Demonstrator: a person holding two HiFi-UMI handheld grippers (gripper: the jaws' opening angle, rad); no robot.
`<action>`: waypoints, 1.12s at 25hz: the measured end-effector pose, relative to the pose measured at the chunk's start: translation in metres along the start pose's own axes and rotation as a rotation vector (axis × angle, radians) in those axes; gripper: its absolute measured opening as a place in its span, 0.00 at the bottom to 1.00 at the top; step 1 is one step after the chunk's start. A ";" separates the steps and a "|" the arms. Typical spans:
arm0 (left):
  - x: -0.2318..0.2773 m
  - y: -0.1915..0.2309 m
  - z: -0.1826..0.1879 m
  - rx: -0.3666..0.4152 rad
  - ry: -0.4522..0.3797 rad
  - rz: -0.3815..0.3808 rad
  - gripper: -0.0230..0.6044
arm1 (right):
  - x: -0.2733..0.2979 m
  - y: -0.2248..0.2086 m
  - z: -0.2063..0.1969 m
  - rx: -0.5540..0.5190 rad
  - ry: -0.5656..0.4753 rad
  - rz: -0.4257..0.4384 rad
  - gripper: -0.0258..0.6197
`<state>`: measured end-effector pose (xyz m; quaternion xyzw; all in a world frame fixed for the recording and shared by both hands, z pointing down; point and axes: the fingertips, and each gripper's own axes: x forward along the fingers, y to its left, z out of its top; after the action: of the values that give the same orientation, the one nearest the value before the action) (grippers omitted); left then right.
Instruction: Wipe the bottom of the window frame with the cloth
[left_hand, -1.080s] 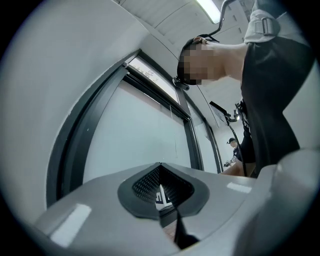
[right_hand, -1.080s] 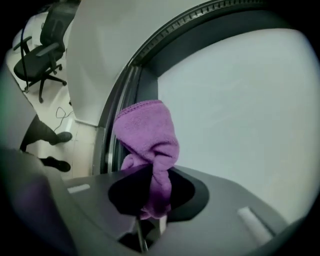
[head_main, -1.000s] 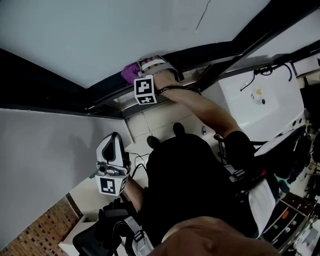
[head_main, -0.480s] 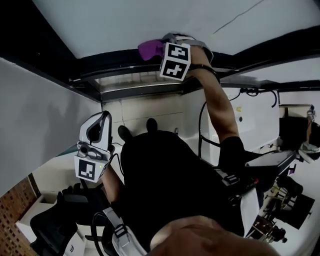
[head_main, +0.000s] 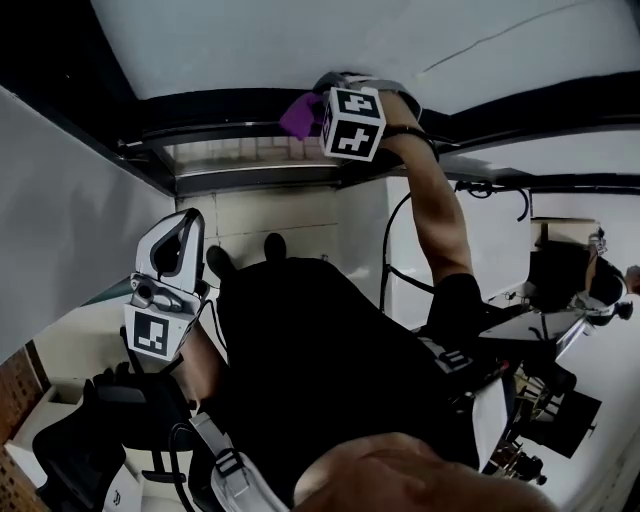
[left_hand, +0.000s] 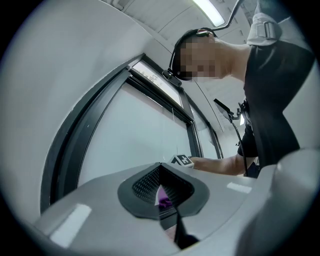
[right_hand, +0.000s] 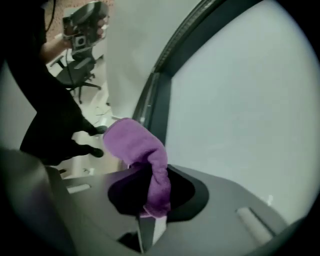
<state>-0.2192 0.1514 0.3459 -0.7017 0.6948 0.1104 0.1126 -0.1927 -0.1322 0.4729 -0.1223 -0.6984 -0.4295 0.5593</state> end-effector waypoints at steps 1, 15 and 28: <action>0.001 -0.001 0.001 0.000 -0.010 -0.003 0.04 | -0.002 -0.015 -0.001 0.020 -0.009 -0.048 0.14; 0.000 -0.001 -0.007 -0.040 -0.005 0.015 0.04 | -0.019 0.162 -0.001 -0.174 -0.093 0.272 0.14; 0.068 -0.022 -0.002 -0.040 0.068 -0.160 0.04 | 0.016 0.087 -0.064 1.661 -1.439 -0.151 0.14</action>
<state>-0.1965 0.0861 0.3262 -0.7604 0.6376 0.0910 0.0835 -0.0979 -0.1319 0.5278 0.1133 -0.9381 0.3125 -0.0977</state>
